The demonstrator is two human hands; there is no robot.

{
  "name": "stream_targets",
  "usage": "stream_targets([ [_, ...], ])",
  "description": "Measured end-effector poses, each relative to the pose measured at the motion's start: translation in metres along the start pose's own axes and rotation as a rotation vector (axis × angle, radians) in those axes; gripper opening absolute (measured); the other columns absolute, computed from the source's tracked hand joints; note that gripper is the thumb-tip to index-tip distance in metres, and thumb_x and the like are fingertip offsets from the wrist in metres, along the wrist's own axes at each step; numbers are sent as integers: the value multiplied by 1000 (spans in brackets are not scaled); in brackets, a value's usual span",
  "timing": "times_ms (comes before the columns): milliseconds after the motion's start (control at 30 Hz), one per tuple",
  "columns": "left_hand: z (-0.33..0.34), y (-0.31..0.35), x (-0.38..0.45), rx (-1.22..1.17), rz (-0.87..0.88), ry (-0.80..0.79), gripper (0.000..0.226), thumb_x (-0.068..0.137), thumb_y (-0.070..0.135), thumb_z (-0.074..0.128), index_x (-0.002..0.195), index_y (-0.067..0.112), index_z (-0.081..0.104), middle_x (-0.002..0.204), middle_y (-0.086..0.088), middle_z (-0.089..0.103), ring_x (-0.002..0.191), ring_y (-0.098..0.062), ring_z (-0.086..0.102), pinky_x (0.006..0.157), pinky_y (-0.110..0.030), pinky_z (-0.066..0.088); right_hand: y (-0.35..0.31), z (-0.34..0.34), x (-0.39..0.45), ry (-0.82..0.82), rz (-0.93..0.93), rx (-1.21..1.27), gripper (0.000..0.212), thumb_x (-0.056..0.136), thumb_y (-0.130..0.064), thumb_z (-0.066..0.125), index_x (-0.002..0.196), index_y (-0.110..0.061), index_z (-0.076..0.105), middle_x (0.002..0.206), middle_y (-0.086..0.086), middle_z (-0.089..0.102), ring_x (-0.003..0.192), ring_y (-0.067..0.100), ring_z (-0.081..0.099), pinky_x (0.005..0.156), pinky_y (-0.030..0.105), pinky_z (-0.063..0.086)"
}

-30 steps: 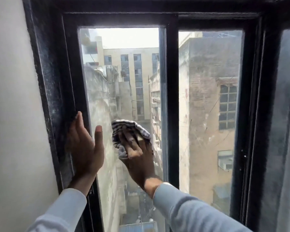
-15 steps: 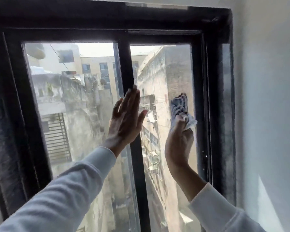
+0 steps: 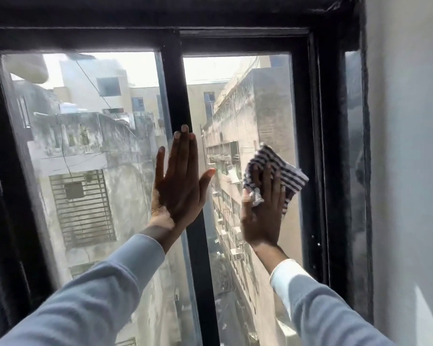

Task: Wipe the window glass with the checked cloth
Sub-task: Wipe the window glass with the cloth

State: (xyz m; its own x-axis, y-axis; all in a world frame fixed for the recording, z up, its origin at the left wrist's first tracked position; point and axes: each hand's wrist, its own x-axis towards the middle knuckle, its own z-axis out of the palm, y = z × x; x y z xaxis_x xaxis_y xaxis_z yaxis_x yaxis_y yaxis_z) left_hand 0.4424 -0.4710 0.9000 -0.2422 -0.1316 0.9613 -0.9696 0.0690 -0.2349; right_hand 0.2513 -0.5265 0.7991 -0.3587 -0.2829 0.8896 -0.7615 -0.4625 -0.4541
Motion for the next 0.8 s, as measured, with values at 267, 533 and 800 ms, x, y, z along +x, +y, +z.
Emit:
stream_targets([
  [267, -1, -1, -2, -5, 30, -14, 81, 115, 53, 34, 176, 3, 15, 186, -16, 13, 174, -31, 14, 138, -35, -14, -19, 7, -30, -267, -471, -84, 66, 108, -43, 41, 172, -32, 27, 183, -3, 14, 171, 27, 9, 135, 55, 14],
  [533, -3, 3, -2, -30, 13, -10, 84, 112, 55, 29, 176, 3, 16, 186, -16, 13, 174, -31, 14, 137, -34, -14, -9, -18, -65, -176, 24, -124, 74, 108, -50, 29, 172, -17, 12, 180, 12, 13, 167, 41, 15, 131, 67, 22],
  [800, 13, -5, -2, 26, 24, 74, 83, 114, 60, 28, 177, 8, 11, 187, -12, 13, 174, -26, 16, 140, -39, -9, -16, -18, 47, -227, -295, -187, 70, 109, -41, 38, 173, -20, 21, 183, 7, 11, 170, 33, 5, 139, 50, 0],
])
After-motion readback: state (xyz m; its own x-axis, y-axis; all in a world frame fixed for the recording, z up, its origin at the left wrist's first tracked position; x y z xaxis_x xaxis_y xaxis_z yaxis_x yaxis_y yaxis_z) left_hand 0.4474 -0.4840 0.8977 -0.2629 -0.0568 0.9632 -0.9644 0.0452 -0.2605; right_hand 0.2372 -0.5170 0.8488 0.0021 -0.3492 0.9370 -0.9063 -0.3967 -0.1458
